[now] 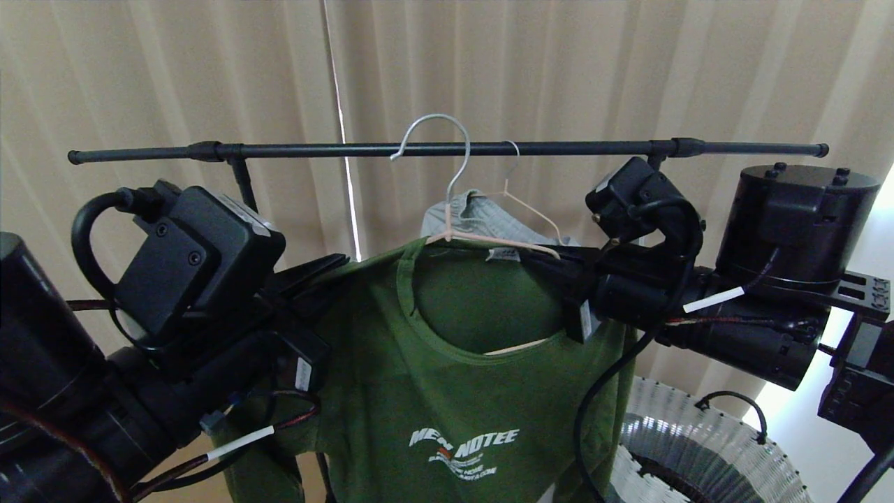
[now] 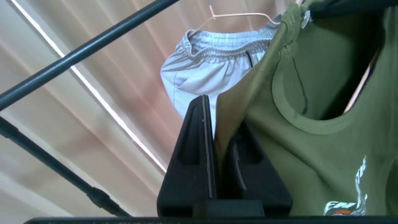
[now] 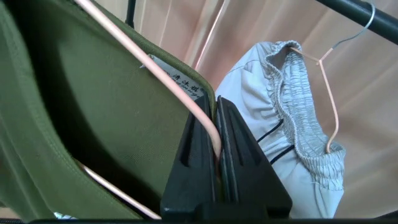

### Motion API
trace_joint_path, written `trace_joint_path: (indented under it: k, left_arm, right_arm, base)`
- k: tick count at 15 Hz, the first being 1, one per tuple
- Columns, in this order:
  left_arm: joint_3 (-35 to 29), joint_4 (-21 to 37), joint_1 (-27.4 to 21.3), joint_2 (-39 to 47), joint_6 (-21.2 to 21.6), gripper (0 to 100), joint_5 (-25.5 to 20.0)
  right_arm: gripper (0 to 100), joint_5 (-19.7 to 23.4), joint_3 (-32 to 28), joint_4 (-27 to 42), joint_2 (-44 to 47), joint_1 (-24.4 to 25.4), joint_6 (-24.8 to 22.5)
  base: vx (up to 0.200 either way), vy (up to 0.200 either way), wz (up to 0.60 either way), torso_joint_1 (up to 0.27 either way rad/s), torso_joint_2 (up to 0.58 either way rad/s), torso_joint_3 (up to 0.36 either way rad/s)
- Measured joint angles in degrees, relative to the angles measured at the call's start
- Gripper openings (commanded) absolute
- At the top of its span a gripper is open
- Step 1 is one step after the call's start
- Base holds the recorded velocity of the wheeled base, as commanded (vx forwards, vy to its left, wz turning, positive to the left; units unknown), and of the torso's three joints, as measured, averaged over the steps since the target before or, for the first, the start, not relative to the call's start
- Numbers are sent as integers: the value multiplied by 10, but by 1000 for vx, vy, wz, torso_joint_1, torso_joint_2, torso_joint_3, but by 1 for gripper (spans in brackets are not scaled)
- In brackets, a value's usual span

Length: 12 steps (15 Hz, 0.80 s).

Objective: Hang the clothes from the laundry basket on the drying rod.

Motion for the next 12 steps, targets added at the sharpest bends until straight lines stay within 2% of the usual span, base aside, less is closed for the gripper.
trace_joint_path:
  k: [6,7,12]
  left_arm:
    - [14,1,4,0,-3,0,0]
    - [16,1,4,0,-3,100,0]
    - [29,1,5,-10,-25,100,2]
  right_arm:
    - [0,-2,5,0,-8,0,0]
    - [0,-2,5,0,-9,0,0]
    - [0,-37,15,0,-23,-9,1]
  base:
    - [0,0,0,0,0,0]
    - [0,0,0,0,0,0]
    - [0,0,0,0,0,0]
